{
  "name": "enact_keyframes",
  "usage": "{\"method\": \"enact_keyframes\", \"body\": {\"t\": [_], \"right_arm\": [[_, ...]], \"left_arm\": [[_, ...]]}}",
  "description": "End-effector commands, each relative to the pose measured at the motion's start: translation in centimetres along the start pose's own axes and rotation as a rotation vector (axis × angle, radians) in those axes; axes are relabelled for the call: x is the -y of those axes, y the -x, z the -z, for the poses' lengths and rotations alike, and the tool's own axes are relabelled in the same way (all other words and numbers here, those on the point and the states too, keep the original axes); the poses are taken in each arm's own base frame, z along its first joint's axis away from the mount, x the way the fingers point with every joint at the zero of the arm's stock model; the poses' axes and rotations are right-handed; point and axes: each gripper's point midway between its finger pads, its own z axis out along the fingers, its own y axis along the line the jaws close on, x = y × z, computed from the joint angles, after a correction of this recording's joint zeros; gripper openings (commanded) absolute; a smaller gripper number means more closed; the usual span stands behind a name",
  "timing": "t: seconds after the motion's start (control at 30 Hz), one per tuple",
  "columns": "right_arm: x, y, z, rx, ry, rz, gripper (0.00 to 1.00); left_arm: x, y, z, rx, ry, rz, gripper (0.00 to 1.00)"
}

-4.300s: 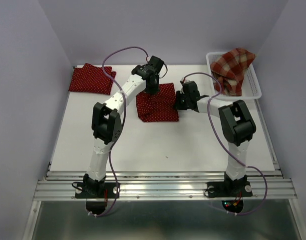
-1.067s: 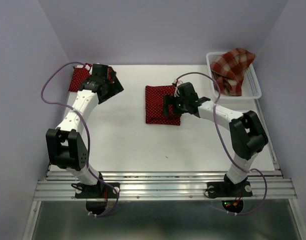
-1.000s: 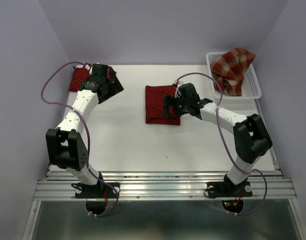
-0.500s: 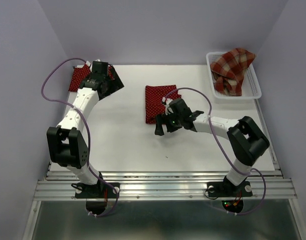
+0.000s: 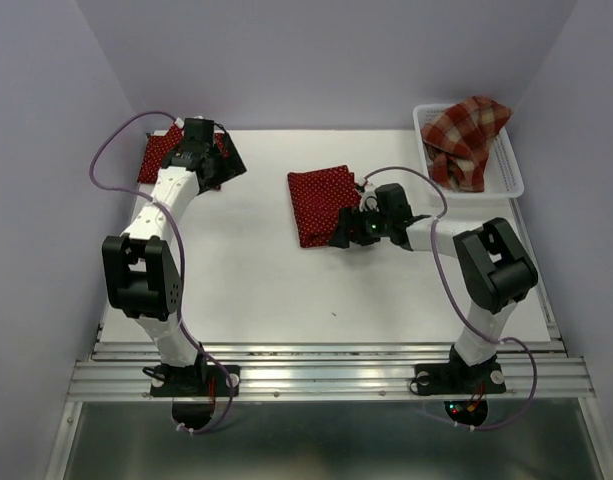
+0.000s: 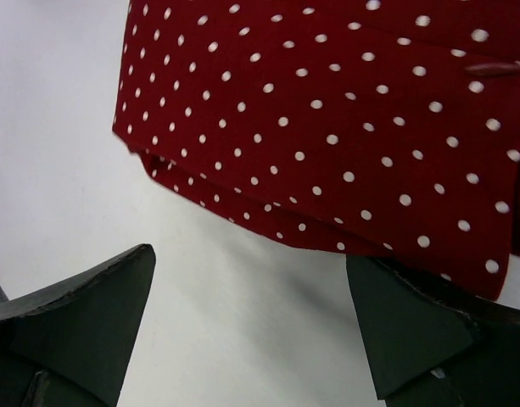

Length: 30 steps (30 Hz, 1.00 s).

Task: Fold and stack the skirts
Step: Fold the skirt

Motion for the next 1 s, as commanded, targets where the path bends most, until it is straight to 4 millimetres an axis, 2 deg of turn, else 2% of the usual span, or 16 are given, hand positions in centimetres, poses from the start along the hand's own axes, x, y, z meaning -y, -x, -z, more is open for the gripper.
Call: {"method": "enact_keyframes", "body": {"t": [0.0,0.07,0.1,0.17,0.2,0.4,0.43,0.53,0.63,0.67,0.73,0.77,0.8,0.87,0.9,0.97], "right_arm": [[2.2,1.7,-0.2,0.042,0.036,0.008,1.0],[3.2,2.5,-0.3,0.046,0.059,0.015,1.0],[3.3,4.0,-0.4,0.073,0.066,0.028,1.0],[4.5,4.9,-0.8,0.08,0.079,0.025,1.0],[4.7,6.6,-0.9,0.106,0.09,0.045,1.0],[7.2,9.6,-1.8,0.136,0.143,0.032,1.0],[7.1,10.9,-1.9,0.154,0.147,0.05,1.0],[6.6,12.4,-2.6,0.142,0.206,0.08,1.0],[6.5,13.3,-3.4,0.14,0.237,0.074,1.0],[7.2,12.9,-4.3,0.124,0.235,0.049,1.0],[7.4,14.9,-5.2,0.14,0.25,0.051,1.0],[7.7,13.9,-5.8,0.114,0.257,0.027,1.0],[7.5,14.9,-5.9,0.122,0.267,0.031,1.0],[7.5,15.2,-6.8,0.118,0.27,0.041,1.0],[6.8,14.2,-7.9,0.079,0.275,0.038,1.0],[6.7,14.6,-8.7,0.074,0.25,0.056,1.0]], "left_arm": [[3.5,3.7,1.8,0.101,-0.161,-0.077,0.99],[4.4,3.9,1.9,0.106,-0.212,-0.108,0.99],[4.8,4.0,1.9,0.107,-0.23,-0.124,0.99],[5.2,4.2,1.8,0.105,-0.252,-0.154,0.99],[5.4,4.3,1.8,0.107,-0.26,-0.164,0.99],[5.9,4.6,0.7,0.094,-0.275,-0.207,0.99],[5.9,4.6,0.5,0.088,-0.272,-0.215,0.99],[6.2,4.4,-1.2,0.063,-0.276,-0.237,0.99],[7.1,4.9,-1.7,0.066,-0.316,-0.266,0.99],[7.7,4.3,-2.4,0.044,-0.354,-0.281,0.99],[9.1,4.4,-2.9,0.036,-0.426,-0.327,0.99],[9.3,3.8,-3.4,0.015,-0.447,-0.343,0.99],[10.0,3.9,-3.3,0.016,-0.491,-0.371,0.99],[10.5,3.5,-4.1,0.001,-0.521,-0.396,0.99],[10.7,3.2,-5.1,-0.013,-0.534,-0.405,0.99],[10.9,1.9,-6.4,-0.053,-0.559,-0.428,0.99]]}}
